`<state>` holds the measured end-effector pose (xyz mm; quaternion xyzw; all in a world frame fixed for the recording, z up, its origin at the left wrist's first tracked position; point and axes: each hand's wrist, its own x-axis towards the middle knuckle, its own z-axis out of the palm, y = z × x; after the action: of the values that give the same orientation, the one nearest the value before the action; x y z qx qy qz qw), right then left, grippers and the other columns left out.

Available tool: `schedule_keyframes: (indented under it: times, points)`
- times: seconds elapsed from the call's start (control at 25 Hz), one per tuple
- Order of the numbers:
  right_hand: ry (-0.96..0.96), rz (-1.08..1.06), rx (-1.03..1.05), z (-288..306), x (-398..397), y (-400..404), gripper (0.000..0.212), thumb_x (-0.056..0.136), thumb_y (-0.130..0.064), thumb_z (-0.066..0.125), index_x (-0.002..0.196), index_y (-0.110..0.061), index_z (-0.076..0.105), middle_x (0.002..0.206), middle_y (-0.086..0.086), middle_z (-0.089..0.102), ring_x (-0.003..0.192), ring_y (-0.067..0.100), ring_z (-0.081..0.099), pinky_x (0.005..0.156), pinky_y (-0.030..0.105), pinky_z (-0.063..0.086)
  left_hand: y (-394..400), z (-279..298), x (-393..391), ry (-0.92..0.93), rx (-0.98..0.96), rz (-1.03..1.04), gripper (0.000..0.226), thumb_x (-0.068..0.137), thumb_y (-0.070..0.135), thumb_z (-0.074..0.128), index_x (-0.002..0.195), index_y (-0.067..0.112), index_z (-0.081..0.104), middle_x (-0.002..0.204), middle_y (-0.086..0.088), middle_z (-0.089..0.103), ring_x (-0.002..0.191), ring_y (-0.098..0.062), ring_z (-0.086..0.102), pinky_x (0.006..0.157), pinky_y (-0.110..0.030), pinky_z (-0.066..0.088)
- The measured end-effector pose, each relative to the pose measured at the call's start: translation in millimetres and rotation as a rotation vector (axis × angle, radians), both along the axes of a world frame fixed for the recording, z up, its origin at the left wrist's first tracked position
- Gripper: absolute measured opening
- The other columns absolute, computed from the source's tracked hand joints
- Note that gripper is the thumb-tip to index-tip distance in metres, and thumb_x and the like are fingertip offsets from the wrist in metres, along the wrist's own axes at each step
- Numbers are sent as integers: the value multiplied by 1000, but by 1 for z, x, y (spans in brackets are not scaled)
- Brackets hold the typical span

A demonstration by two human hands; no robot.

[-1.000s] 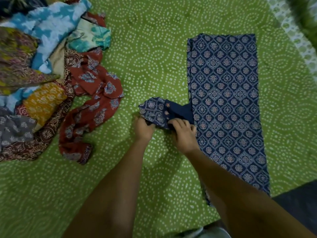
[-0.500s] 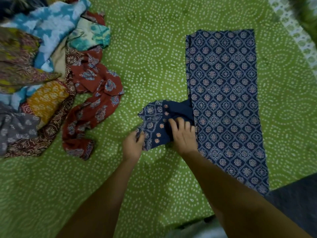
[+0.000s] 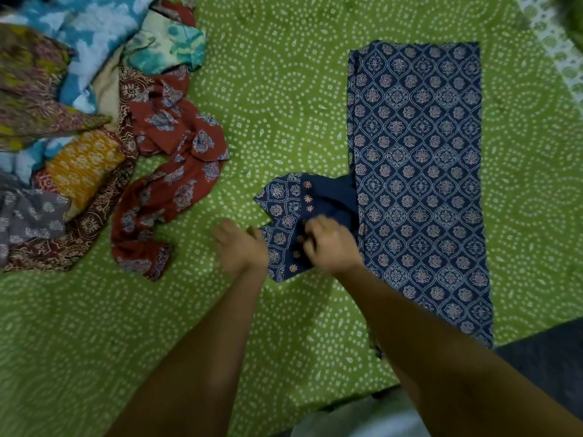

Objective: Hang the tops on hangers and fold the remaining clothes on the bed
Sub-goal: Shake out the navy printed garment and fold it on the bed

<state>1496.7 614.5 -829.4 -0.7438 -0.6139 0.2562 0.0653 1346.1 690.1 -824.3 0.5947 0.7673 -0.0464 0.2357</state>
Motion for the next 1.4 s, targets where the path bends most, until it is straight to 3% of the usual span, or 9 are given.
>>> schedule_keyframes:
  times: [0.12,0.32,0.44,0.56,0.72,0.88,1.0,1.12,1.4]
  points:
    - [85,-454,42,4,22,36,21,94,-15,46,113,-9,52,114,9,50,94,24,53,75,37,47,27,-3,28,-75,-20,-218,61,88,48,59,135,14,41,138,-11,38,125,-27,37,99,-37,36]
    - [11,-344,98,5,26,32,27,91,-10,50,117,-6,51,117,12,48,91,27,54,73,42,51,82,-6,66,-122,-267,-77,79,74,27,81,134,12,33,137,-17,40,126,-33,38,103,-42,37]
    - [-83,-474,124,-3,27,17,36,86,-10,57,122,-7,50,122,14,47,105,29,47,88,42,44,94,2,69,-198,-281,-283,50,79,14,75,122,10,50,119,-12,59,105,-27,58,86,-36,50]
    - [-70,-656,66,-2,32,21,38,87,-15,56,124,-11,48,128,13,42,112,29,41,92,43,34,94,7,63,-36,-242,-602,34,80,29,73,109,16,62,128,-10,51,117,-27,49,96,-42,47]
    - [-61,-601,111,4,31,23,40,87,-15,56,126,-13,46,131,12,39,112,27,38,91,40,31,93,28,58,-174,206,-768,26,83,18,67,108,14,61,115,-3,56,108,-21,51,100,-37,36]
    - [-44,-543,96,2,25,1,45,87,-11,55,130,-13,44,134,15,37,113,28,37,93,41,31,66,39,34,-105,646,-1151,35,63,2,72,96,16,69,94,1,66,83,-20,61,79,-34,37]
    - [-101,-436,-25,-2,23,-19,49,88,-9,52,135,-14,40,136,16,35,116,29,38,95,41,32,38,26,1,30,215,-1414,54,66,0,73,116,18,62,116,-1,63,99,-19,60,84,-38,42]
    - [-148,-339,-83,-5,23,-19,52,88,-13,52,138,-16,38,137,14,35,114,30,39,93,42,33,20,11,-17,53,-98,-1223,45,89,17,53,132,25,47,129,6,50,117,-14,46,98,-36,28]
    - [-101,-408,23,-4,22,4,52,84,-18,56,133,-12,42,135,16,37,114,30,39,95,46,33,7,14,8,-455,207,-553,11,93,21,59,103,16,60,88,10,62,92,-12,55,97,-30,28]
